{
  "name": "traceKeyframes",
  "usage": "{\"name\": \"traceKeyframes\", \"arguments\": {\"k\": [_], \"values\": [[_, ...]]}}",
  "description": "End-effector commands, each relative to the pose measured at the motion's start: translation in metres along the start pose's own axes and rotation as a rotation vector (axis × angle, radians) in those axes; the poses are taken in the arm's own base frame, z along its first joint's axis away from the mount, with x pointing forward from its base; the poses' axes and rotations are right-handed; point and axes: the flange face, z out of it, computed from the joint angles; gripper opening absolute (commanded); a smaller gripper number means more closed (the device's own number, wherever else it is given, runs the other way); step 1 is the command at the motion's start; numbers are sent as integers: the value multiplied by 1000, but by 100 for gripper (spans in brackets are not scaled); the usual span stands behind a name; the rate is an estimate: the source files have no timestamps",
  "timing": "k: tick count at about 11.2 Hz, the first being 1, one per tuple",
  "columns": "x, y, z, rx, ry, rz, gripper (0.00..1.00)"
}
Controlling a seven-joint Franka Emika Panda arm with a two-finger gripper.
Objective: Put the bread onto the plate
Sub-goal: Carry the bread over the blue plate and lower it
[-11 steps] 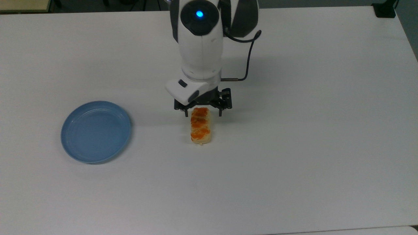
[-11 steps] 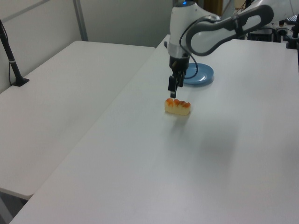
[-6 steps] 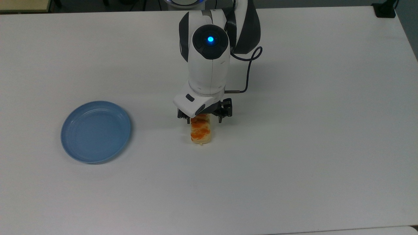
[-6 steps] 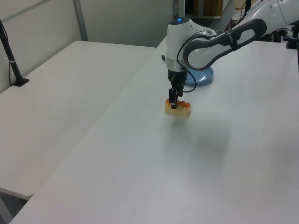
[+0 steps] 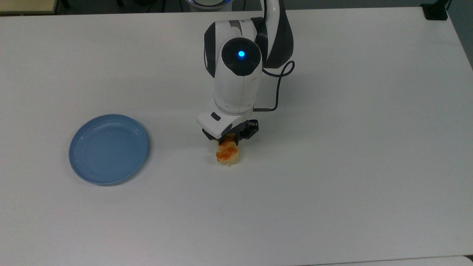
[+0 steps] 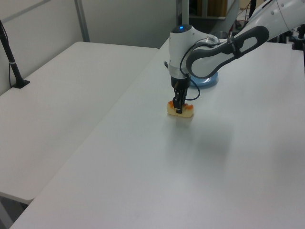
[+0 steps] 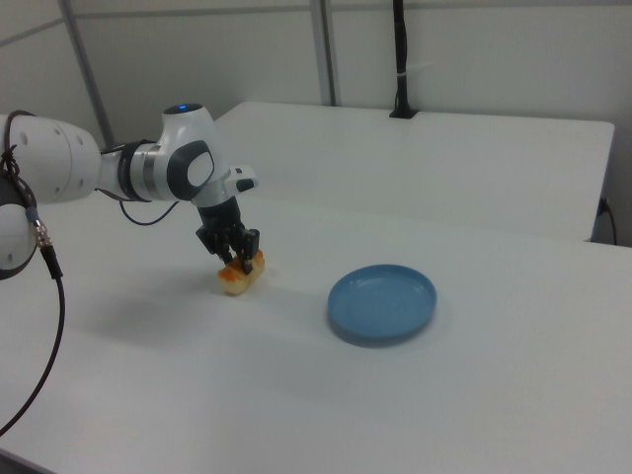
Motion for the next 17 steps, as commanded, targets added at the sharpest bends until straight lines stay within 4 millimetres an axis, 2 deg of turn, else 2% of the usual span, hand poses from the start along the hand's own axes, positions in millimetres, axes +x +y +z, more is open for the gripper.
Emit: {"name": "traceKeyframes", "arguments": {"k": [1,2,4,5,6,7,8,11,12,13,14,15,16,17], "values": [[-10,40,-73,-5,18,6,42],[-14,67,-100,-6,16,-30,43],[-17,143,-109,-44,0,-47,43],[-20,190,-93,-65,-17,-31,43],[-24,235,-93,-95,11,-35,43],[-26,269,-82,-128,38,-34,43],[-24,287,-69,-158,75,-13,43],[-17,297,-15,-184,83,8,44],[-14,289,-1,-182,69,7,46],[-12,283,3,-184,74,23,48],[-11,281,3,-182,80,32,82],[-12,282,4,-181,79,34,100],[-12,282,0,-175,86,43,100],[-12,284,-26,-172,112,51,100]]}}
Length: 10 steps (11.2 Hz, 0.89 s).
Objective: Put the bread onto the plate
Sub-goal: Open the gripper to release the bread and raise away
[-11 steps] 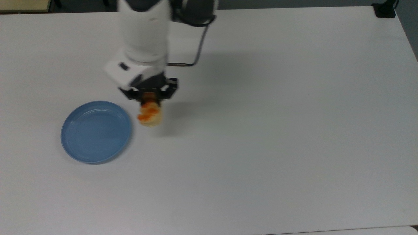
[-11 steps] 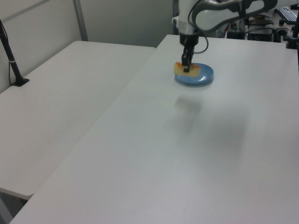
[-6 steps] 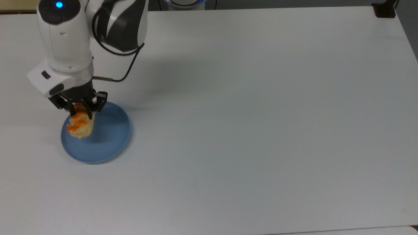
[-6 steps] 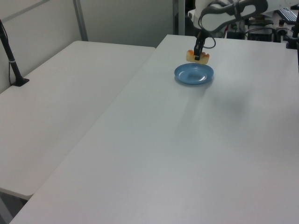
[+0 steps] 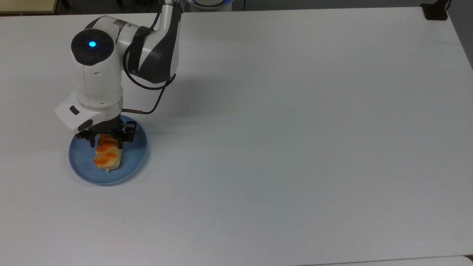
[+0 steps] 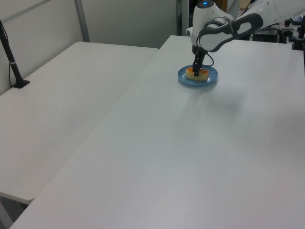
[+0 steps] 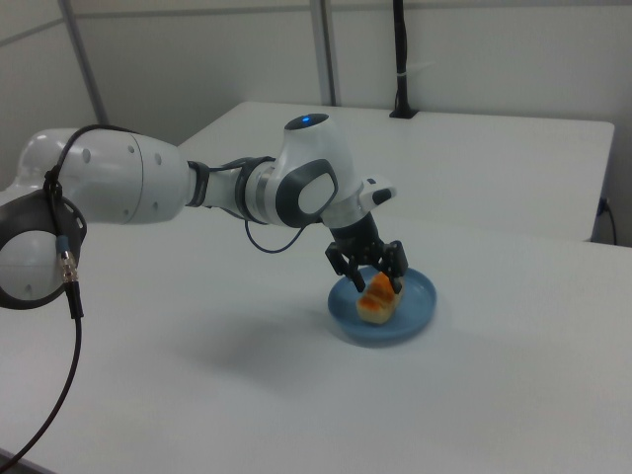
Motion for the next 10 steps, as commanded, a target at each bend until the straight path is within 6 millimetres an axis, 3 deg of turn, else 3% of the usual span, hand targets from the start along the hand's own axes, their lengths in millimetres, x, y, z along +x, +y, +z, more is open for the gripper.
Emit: {"name": "traceKeyframes", "arguments": {"k": [1,3,5,6,7,10], "values": [[-2,14,-64,7,65,63,100],[-24,19,-133,60,17,219,100],[-66,20,-215,128,-66,232,100],[-81,11,-246,158,-101,219,100],[-91,-9,-275,187,-116,182,100],[-101,-85,-307,278,-210,86,100]]}}
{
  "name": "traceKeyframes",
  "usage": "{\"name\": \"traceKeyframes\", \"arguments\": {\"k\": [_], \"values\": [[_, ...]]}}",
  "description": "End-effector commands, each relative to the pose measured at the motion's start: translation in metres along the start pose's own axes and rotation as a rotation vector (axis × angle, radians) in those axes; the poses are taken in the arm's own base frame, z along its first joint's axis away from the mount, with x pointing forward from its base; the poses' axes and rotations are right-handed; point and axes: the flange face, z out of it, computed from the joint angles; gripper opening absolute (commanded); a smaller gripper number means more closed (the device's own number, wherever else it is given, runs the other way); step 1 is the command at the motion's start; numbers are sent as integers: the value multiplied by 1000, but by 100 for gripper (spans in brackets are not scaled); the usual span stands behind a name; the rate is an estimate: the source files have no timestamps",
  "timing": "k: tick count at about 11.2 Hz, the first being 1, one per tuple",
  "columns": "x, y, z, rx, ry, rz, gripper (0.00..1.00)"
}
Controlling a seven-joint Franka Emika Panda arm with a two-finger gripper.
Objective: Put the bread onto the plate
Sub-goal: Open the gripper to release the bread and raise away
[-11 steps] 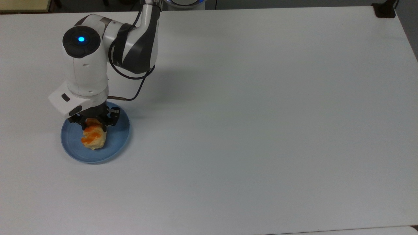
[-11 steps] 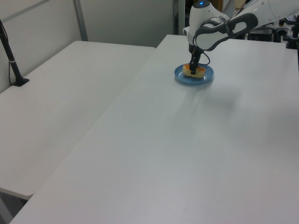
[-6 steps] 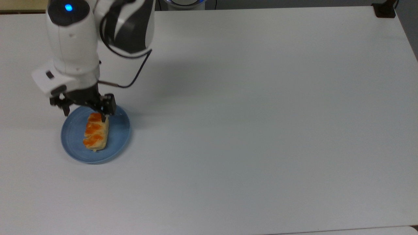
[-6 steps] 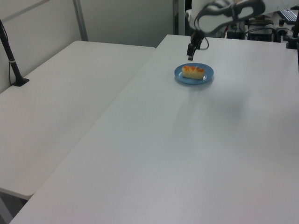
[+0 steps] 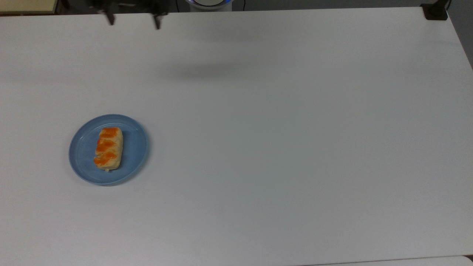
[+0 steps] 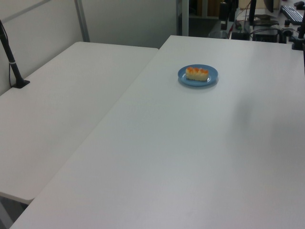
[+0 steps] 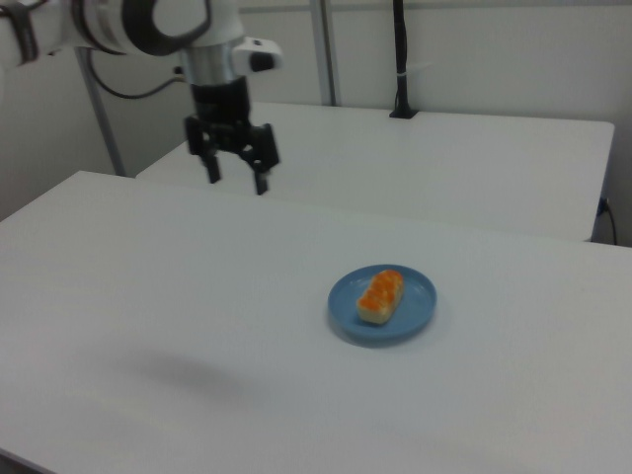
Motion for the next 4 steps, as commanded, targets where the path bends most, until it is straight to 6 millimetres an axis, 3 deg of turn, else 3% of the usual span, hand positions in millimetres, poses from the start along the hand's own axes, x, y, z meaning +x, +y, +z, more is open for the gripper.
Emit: {"name": "traceKeyframes", "arguments": {"k": [1,2,4], "values": [[-18,-61,11,43,-100,-19,100],[-18,-71,12,39,-104,-31,100],[-16,-62,8,42,-89,-17,100]]}}
